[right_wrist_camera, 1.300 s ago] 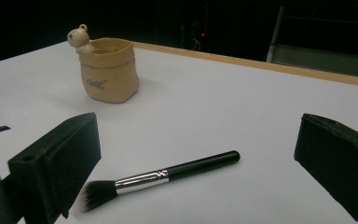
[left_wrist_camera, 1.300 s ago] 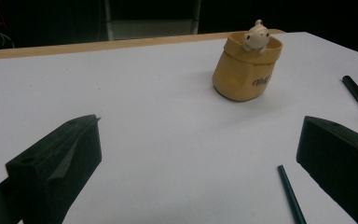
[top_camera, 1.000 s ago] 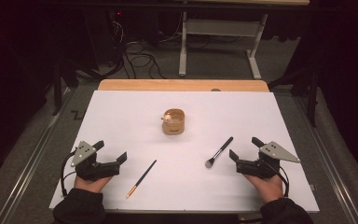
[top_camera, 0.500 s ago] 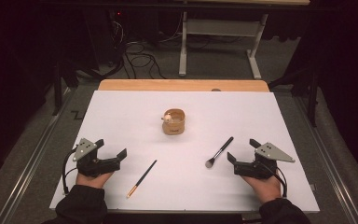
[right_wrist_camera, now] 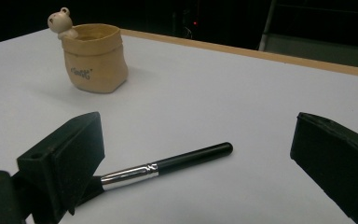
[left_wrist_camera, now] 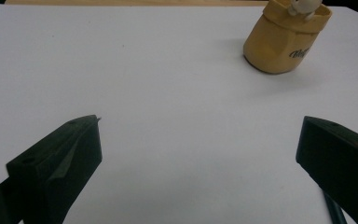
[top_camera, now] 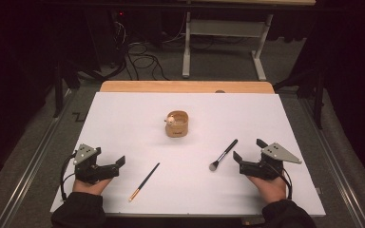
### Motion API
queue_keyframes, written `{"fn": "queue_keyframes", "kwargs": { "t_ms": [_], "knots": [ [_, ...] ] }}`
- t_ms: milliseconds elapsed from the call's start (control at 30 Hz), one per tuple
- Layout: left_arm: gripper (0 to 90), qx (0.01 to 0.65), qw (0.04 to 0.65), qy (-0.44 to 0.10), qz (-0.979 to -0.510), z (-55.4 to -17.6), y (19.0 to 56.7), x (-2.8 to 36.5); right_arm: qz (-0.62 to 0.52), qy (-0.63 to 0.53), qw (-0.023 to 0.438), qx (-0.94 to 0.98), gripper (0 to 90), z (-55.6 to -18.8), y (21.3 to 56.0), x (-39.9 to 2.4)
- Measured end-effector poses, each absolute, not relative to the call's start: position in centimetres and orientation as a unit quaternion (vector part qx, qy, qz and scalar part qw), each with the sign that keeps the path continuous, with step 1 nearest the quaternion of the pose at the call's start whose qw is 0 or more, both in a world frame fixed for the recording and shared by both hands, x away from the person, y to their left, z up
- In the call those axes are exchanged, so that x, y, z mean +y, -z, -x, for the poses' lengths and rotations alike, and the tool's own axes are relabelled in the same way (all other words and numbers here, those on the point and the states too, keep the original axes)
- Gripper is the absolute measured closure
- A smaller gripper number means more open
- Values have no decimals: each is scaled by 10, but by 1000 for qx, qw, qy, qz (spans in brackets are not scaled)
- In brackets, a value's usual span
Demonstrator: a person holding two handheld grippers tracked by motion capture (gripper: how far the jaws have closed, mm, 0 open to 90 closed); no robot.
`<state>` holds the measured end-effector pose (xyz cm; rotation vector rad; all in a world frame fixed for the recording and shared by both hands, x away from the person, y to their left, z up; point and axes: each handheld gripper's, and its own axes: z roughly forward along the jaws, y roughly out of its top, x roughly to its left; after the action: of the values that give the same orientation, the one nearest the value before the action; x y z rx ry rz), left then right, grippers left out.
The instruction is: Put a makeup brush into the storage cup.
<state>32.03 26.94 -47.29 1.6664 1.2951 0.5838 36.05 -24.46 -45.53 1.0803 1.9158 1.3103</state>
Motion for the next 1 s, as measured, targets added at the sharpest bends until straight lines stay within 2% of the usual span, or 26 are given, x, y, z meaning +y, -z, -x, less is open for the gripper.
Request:
{"fn": "queue_keyframes", "kwargs": {
  "t_ms": [233, 833, 1000],
  "knots": [
    [7, 524, 449, -243, -682, -320, 472, 268, -405, -484, 290, 719, 41, -363, 456, -247],
    [7, 538, 376, -230, -718, -329, 474, 265, -373, -475, 294, 741, 47, -357, 455, -253],
    [2, 540, 365, -231, -722, -330, 473, 262, -383, -466, 293, 742, 50, -354, 460, -265]
  ]
}}
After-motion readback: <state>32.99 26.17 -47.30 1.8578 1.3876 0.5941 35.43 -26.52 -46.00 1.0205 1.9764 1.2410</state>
